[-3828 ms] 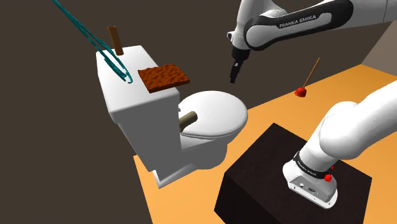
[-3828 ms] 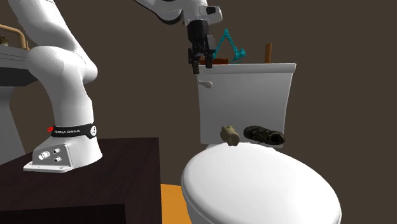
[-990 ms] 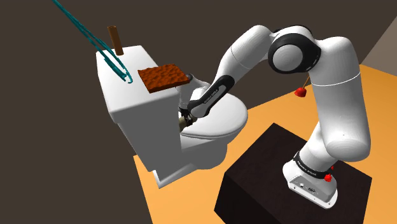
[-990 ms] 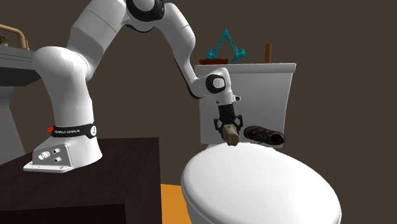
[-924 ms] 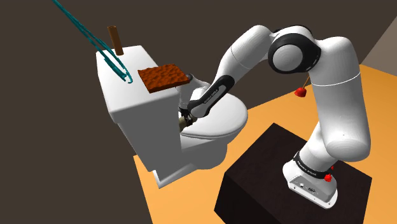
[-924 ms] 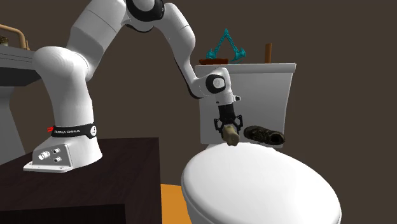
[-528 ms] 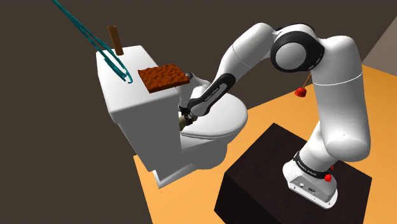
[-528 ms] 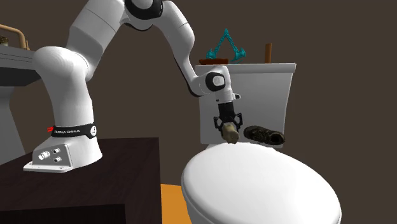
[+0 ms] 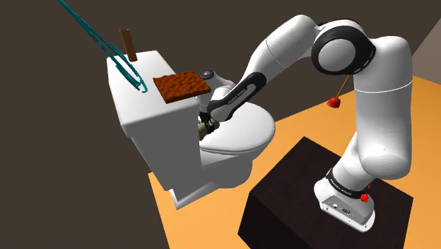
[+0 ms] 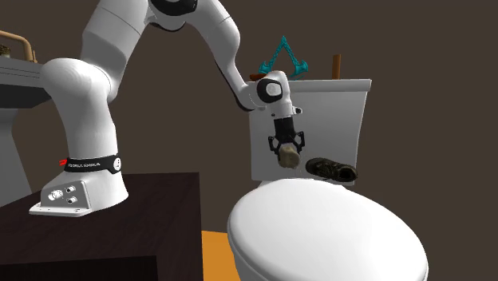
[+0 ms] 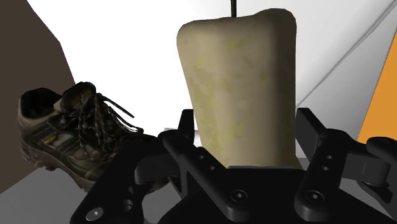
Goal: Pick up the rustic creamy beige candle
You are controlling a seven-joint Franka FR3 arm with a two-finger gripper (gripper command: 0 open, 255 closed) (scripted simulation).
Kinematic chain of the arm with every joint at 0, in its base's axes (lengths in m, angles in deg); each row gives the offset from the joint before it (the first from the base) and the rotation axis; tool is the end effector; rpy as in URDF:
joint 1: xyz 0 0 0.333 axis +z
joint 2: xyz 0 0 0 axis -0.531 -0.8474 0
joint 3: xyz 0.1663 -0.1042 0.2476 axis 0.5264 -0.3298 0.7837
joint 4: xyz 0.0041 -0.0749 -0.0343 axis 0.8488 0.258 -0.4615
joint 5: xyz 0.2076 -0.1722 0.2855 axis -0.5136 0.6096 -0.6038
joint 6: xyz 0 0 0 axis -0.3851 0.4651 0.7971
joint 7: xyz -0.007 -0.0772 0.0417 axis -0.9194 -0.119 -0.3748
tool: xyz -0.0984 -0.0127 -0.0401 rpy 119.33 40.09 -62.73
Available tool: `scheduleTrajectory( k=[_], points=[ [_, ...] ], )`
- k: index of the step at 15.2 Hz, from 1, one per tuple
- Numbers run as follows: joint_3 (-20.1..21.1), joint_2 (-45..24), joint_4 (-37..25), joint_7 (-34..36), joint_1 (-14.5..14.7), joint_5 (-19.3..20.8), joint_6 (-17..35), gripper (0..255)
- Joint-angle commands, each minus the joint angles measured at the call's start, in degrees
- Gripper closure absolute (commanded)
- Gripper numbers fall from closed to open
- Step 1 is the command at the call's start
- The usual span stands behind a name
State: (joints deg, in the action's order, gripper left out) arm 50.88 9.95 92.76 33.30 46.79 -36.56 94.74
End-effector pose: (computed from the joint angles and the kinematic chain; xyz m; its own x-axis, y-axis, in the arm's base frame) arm 0.5988 0.1930 0.2305 0.2915 0.9547 -0.0596 0.9431 -0.2764 0.1850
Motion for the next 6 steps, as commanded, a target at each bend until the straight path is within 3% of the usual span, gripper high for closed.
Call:
scheduleTrajectory(
  k=[1, 6],
  points=[
    [0.25, 1.10, -0.06, -0.47, -0.19, -0.39, -1.11, 255],
    [0.62, 2.84, -0.11, -1.14, -0.41, -1.00, -2.86, 255]
  ],
)
